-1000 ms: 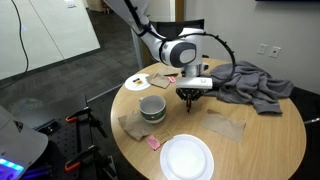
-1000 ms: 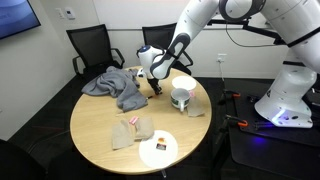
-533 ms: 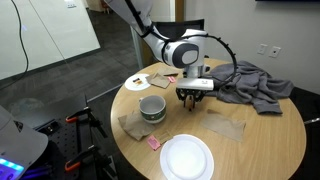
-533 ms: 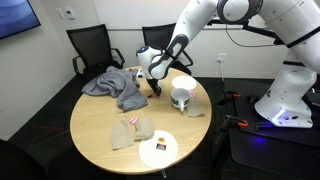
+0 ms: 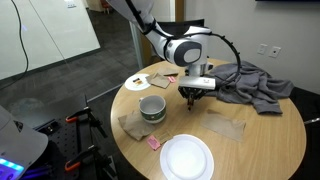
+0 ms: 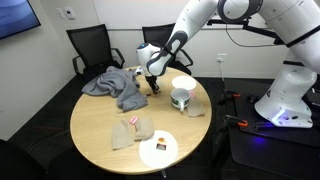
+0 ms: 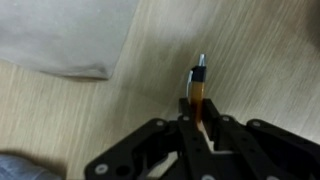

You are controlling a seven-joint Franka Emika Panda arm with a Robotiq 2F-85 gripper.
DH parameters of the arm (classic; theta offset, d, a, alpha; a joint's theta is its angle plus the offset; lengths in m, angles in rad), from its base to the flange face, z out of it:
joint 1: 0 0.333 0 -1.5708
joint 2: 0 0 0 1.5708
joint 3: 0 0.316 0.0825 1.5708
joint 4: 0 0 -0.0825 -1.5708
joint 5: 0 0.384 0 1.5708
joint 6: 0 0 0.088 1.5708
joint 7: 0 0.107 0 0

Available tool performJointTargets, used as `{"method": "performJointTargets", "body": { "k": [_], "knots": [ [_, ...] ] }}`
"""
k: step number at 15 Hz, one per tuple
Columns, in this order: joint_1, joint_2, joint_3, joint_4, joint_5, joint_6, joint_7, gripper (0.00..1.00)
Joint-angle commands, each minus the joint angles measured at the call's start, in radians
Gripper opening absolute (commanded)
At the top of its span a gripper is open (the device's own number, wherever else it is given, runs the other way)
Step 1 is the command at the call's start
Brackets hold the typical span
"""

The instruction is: Move the pen to the left and the mug forward, then pick the pen and put it in the mug

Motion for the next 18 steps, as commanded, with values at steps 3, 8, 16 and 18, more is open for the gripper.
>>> {"method": "performJointTargets", "body": {
  "k": [3,8,16,18],
  "knots": [
    [-0.060,-0.208,0.028,-0.126,0.065,0.015,0.017,0.04],
    [-0.084,-0.405,-0.003,-0.287,0.051,0.066,0.007,0.04],
    [-0.090,-0.451,-0.012,-0.323,0.074,0.055,-0.006,0.17],
    [-0.069,-0.453,-0.011,-0.321,0.068,0.054,0.023,0.04]
  ]
}}
